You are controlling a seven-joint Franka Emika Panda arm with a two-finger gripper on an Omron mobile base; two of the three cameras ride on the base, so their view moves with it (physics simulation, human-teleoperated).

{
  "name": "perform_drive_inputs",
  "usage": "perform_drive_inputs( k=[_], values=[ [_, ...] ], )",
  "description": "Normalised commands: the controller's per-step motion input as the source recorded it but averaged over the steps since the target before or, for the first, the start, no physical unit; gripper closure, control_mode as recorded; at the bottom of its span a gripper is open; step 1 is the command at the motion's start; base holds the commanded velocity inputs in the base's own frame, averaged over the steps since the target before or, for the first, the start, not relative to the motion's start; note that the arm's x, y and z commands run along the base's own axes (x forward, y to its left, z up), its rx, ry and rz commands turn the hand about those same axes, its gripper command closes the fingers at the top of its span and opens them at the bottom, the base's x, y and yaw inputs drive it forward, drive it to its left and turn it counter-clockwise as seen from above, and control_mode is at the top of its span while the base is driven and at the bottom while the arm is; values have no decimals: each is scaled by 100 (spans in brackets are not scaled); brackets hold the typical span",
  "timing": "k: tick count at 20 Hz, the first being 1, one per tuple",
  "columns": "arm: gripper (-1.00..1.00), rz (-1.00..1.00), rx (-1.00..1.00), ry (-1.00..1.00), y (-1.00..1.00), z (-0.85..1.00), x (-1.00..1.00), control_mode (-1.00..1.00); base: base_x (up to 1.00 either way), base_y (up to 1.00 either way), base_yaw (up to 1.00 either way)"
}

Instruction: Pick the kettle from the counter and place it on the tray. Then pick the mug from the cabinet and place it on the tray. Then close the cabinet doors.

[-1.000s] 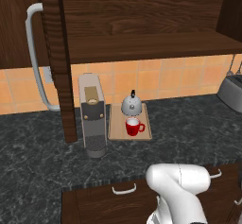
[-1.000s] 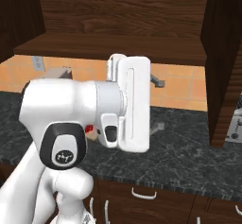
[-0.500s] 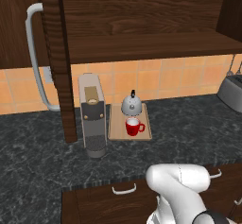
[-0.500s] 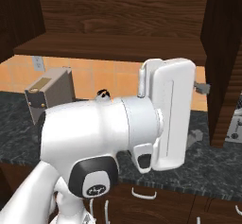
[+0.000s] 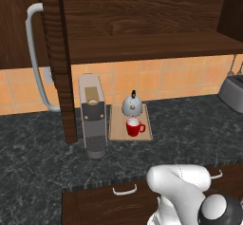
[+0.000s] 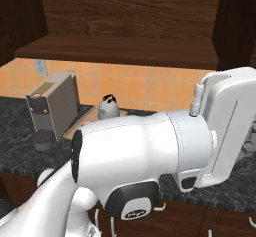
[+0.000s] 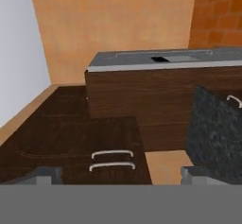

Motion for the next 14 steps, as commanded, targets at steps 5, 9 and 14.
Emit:
perform_drive_inputs(
  k=[5, 9, 14],
  values=[
    [-100, 0, 14, -2, -46, 10, 0, -100, 0, 0, 0],
    [-100, 3, 0, 6, -17, 0, 17, -100, 0, 0, 0],
    [-100, 16, -1, 2, -21, -1, 9, -100, 0, 0, 0]
  ],
)
